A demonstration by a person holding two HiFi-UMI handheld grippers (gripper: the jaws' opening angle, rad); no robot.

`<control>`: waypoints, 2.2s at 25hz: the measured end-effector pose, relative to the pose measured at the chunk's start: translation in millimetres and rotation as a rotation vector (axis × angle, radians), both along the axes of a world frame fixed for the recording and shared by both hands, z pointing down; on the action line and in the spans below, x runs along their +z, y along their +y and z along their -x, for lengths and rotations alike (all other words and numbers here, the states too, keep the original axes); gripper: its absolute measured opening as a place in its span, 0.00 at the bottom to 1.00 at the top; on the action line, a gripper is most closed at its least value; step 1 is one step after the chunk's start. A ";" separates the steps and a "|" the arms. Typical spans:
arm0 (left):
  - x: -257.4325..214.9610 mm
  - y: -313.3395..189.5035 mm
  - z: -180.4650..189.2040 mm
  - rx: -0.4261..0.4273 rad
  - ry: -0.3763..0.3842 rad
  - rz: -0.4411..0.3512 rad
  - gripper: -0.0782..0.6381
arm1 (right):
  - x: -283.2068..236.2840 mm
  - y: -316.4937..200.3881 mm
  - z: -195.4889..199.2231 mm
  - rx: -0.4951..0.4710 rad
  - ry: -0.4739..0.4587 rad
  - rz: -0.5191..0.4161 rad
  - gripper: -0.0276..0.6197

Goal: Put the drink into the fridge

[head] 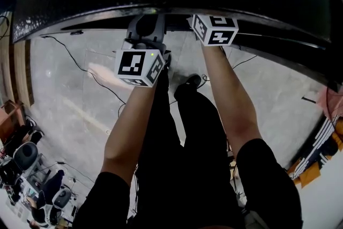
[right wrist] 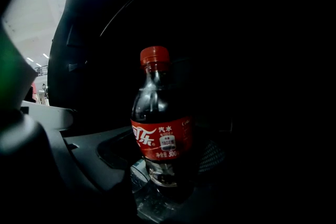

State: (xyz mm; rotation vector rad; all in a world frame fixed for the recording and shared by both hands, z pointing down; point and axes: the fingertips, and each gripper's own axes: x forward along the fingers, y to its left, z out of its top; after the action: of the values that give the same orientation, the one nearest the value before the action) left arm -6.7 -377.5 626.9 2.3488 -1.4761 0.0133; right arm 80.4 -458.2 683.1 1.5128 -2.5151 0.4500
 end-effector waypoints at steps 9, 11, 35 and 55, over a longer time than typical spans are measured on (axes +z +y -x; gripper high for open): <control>-12.9 -3.4 -13.9 0.021 -0.005 -0.015 0.13 | -11.7 -4.0 -1.1 0.000 0.005 -0.013 0.52; -12.2 -4.2 -13.3 0.014 -0.011 -0.011 0.13 | -13.4 3.0 -5.6 0.012 -0.006 -0.014 0.52; -170.9 115.3 -44.8 0.046 -0.098 0.034 0.13 | -234.5 200.3 -57.3 -0.028 -0.097 -0.027 0.08; -319.1 244.7 58.4 0.126 -0.020 -0.168 0.13 | -392.3 358.3 -151.0 0.186 -0.049 -0.364 0.08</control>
State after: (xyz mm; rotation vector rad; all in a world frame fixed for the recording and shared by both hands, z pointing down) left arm -65.2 -132.7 307.8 2.5799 -1.3852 -0.0566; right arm 231.4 -99.8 290.8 1.8945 -2.6103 0.0512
